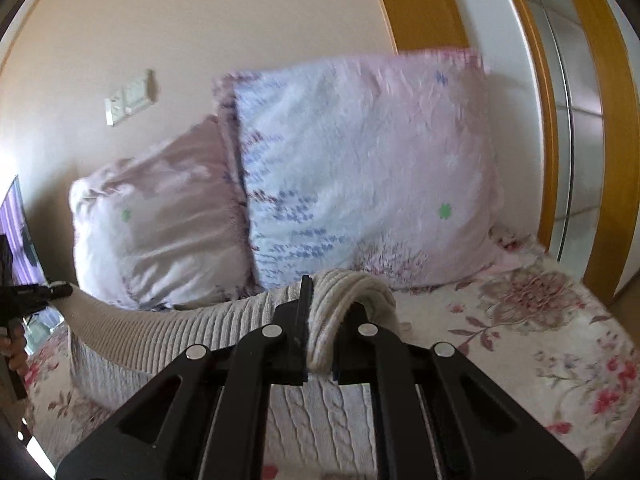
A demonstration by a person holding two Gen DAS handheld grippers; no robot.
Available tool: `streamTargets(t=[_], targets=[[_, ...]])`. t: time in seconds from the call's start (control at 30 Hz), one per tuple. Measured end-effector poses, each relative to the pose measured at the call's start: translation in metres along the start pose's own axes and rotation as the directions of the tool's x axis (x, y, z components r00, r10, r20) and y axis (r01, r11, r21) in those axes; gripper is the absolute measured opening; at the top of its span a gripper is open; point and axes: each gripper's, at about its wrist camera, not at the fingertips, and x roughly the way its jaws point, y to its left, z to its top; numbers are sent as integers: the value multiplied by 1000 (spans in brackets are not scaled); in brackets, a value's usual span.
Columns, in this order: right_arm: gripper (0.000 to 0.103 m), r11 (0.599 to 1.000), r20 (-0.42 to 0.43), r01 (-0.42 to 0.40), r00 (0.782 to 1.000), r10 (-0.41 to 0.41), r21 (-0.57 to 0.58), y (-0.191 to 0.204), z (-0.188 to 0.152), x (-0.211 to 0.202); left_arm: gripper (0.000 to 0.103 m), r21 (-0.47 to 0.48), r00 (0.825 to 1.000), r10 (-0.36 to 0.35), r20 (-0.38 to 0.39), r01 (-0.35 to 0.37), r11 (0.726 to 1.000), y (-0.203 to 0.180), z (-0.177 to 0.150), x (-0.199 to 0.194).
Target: Fold small clothes
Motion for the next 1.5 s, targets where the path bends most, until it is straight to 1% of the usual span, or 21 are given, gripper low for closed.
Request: streamTargets(t=[0.1,0.2,0.37,0.4,0.43,0.47,0.53,0.6,0.63,0.67,0.7,0.77,0.87,1.0,1.07,1.23,1.3,1.37,1.4,1.43,1.5], targets=[[7,997,-121,16,993,-8,70,-13,-15,45,6,-68,997,23,-74,-28,997,23,-3,41],[7,988,-252,57,968,-19,145,-27,-33,85,6,-161,987,18,-161,-45,986,47,-13,79],[8,974,-323,113,945,-45,197,-35,-34,113,7,-190,981,4,-194,-42,981,56,-17,104],[12,969,-332,116,942,-39,216,-37,-33,117,7,-191,981,1,-196,-39,981,55,-16,107],[21,961,-346,120,938,-28,248,-40,-32,123,7,-195,980,-6,-199,-34,980,55,-15,110],[36,946,-360,113,933,3,303,-45,-30,129,8,-200,980,-6,-200,-35,979,54,-13,114],[51,923,-352,101,935,39,370,-52,-26,136,15,-225,981,-19,-193,-25,974,53,-9,118],[58,918,-323,106,946,25,381,-52,-19,132,36,-247,984,-30,-177,-15,969,52,-6,117],[60,920,-306,96,952,27,381,-51,-16,128,41,-254,986,-26,-164,-17,967,52,-4,113],[60,922,-293,87,955,30,378,-50,-14,122,50,-252,990,-20,-140,-17,968,49,-2,104],[60,927,-283,78,959,31,367,-49,-12,112,53,-242,992,-18,-127,-14,970,48,1,97],[60,940,-268,72,963,21,334,-48,-13,95,53,-208,994,-12,-109,-11,978,44,4,83],[60,957,-266,105,963,-31,270,-53,-19,68,52,-159,995,10,-101,-26,987,44,0,58],[57,961,-301,135,952,-58,242,-70,-40,43,51,-126,991,7,-137,-24,992,48,-20,34],[48,964,-326,132,944,-51,231,-73,-51,39,50,-96,988,24,-150,-39,995,49,-30,25],[46,975,-376,132,925,-56,181,-73,-71,32,48,-15,982,68,-173,-72,997,40,-52,15],[46,979,-392,123,919,-50,164,-71,-77,35,44,12,978,94,-187,-93,996,38,-59,16],[35,983,-410,121,910,-55,136,-68,-81,38,40,24,973,106,-205,-103,994,40,-63,19],[33,985,-412,131,908,-74,113,-66,-83,38,36,28,969,109,-221,-106,994,40,-66,23],[25,986,-408,137,909,-88,92,-64,-84,38,33,29,965,112,-236,-108,994,40,-69,26],[17,988,-390,135,916,-96,75,-63,-85,34,26,33,958,132,-254,-128,991,41,-74,32]])
